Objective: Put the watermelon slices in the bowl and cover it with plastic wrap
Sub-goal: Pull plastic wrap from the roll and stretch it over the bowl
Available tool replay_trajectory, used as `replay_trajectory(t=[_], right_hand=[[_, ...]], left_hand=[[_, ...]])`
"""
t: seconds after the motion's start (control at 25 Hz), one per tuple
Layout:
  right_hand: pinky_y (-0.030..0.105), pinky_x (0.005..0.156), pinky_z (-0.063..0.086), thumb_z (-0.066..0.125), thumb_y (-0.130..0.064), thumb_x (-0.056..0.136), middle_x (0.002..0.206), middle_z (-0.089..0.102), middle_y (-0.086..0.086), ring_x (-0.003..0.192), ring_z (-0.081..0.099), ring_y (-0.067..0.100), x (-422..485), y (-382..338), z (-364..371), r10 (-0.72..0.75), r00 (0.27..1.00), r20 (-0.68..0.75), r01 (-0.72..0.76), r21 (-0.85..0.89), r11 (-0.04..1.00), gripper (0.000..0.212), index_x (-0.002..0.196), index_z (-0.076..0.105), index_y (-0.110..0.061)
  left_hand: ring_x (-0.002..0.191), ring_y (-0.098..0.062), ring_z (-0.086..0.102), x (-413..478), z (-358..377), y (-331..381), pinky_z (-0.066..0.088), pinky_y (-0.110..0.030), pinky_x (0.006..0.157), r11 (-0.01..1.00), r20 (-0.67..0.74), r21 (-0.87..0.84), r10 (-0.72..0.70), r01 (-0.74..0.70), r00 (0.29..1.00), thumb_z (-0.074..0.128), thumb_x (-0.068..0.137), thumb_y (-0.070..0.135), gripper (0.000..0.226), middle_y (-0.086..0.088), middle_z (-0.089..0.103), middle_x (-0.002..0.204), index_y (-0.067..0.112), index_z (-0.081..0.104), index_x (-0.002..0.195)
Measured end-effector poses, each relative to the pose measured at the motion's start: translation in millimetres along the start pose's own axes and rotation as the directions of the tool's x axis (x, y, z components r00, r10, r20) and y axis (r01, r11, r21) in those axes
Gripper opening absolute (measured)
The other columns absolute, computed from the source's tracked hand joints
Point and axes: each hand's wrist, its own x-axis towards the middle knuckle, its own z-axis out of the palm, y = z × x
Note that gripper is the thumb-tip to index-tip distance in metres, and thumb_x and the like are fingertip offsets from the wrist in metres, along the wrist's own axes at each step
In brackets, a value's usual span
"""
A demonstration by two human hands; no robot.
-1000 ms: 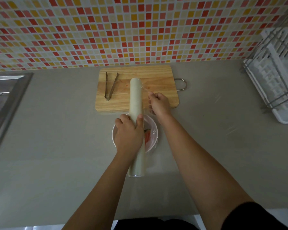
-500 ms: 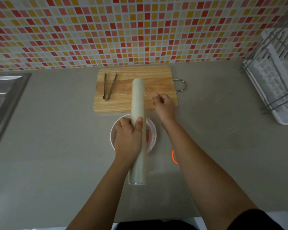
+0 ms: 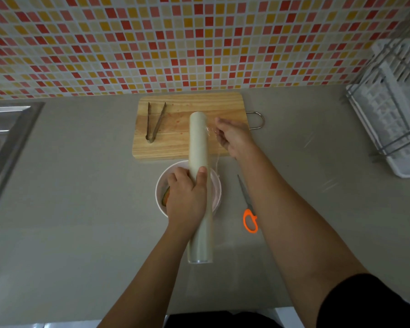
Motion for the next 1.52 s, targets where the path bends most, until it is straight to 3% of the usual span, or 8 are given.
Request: replay_trajectory(t=[0.2, 0.4, 0.6, 0.92, 1.0, 1.2, 1.36, 1.52], right_hand=[[0.024, 0.058, 0.041, 0.058, -0.023, 0.087, 0.064, 0.056, -0.004, 0.056, 0.047, 0.009, 3, 7, 7, -0.168, 0.971, -0.169, 0.134, -0.193, 0.972, 0.017, 0.071, 0.062, -0.020], [0.019, 0.045, 0.040, 0.040, -0.058, 0.086, 0.059, 0.060, -0.002, 0.053, 0.055, 0.013, -5, -2, 7, 0.157, 0.988, -0.007, -0.157, -0.048, 0.986, 0.046, 0.070, 0.059, -0.019], [0.014, 0.040, 0.039, 0.067, -0.025, 0.081, 0.058, 0.059, -0.003, 0.050, 0.051, 0.006, -1, -6, 4, 0.120, 0.992, 0.026, -0.115, -0.135, 0.984, 0.017, 0.068, 0.063, -0.016], [0.027, 0.051, 0.034, 0.060, -0.019, 0.087, 0.056, 0.049, 0.002, 0.047, 0.038, 0.012, 3, 3, -4, -0.028, 0.988, -0.155, 0.009, -0.121, 0.993, 0.011, 0.089, 0.065, -0.009], [0.025, 0.045, 0.030, 0.058, -0.019, 0.089, 0.054, 0.047, 0.002, 0.044, 0.035, 0.012, 2, 7, -9, -0.037, 0.982, -0.187, 0.017, -0.111, 0.994, 0.018, 0.074, 0.061, -0.011], [0.024, 0.050, 0.039, 0.027, -0.060, 0.089, 0.059, 0.048, 0.000, 0.049, 0.043, 0.011, -4, 4, -17, 0.187, 0.969, -0.159, -0.172, 0.106, 0.979, 0.052, 0.076, 0.051, -0.015], [0.031, 0.065, 0.047, 0.023, -0.069, 0.083, 0.074, 0.054, -0.002, 0.067, 0.051, 0.015, -28, 29, -28, 0.193, 0.979, -0.063, -0.202, -0.436, 0.877, 0.061, 0.082, 0.056, -0.018], [0.036, 0.080, 0.045, 0.038, -0.056, 0.082, 0.085, 0.058, 0.003, 0.083, 0.051, 0.021, -48, 53, -26, 0.132, 0.991, 0.026, -0.096, -0.550, 0.829, 0.047, 0.082, 0.062, -0.015]], left_hand=[[0.098, -0.023, 0.050, -5, 3, -2, 0.036, -0.035, 0.081, 1.000, 0.030, -0.003, -0.026, 0.026, 0.999, 0.041, 0.094, 0.046, 0.042, -0.010, 0.051, 0.120, 0.008, 0.050, 0.108], [0.100, -0.027, 0.052, -3, 2, -1, 0.036, -0.035, 0.081, 1.000, 0.028, 0.001, -0.013, 0.013, 1.000, 0.041, 0.094, 0.046, 0.041, -0.010, 0.050, 0.120, 0.009, 0.049, 0.106], [0.098, -0.026, 0.051, -3, 2, -2, 0.040, -0.038, 0.083, 1.000, 0.021, 0.010, -0.006, 0.006, 1.000, 0.040, 0.094, 0.046, 0.041, -0.011, 0.050, 0.119, 0.008, 0.048, 0.107], [0.099, -0.029, 0.056, 2, -2, -10, 0.048, -0.048, 0.088, 0.998, -0.039, -0.070, -0.005, 0.002, 0.999, 0.041, 0.094, 0.046, 0.044, -0.014, 0.056, 0.114, 0.004, 0.052, 0.102], [0.099, -0.028, 0.057, 7, -6, -12, 0.047, -0.050, 0.090, 0.994, -0.019, -0.109, 0.000, -0.002, 1.000, 0.040, 0.094, 0.048, 0.043, -0.011, 0.059, 0.109, 0.007, 0.053, 0.098], [0.097, -0.027, 0.058, 15, -1, -13, 0.047, -0.049, 0.090, 0.996, 0.021, -0.085, -0.002, 0.004, 1.000, 0.040, 0.092, 0.050, 0.043, -0.009, 0.061, 0.103, 0.010, 0.056, 0.095], [0.092, -0.028, 0.060, 20, 1, -16, 0.046, -0.039, 0.077, 0.998, 0.030, -0.068, -0.007, 0.009, 1.000, 0.039, 0.093, 0.050, 0.045, -0.012, 0.062, 0.099, 0.008, 0.054, 0.089], [0.085, -0.022, 0.059, 21, 2, -15, 0.040, -0.033, 0.070, 0.996, 0.027, -0.082, -0.032, 0.034, 0.999, 0.041, 0.093, 0.049, 0.043, -0.004, 0.061, 0.092, 0.009, 0.056, 0.091]])
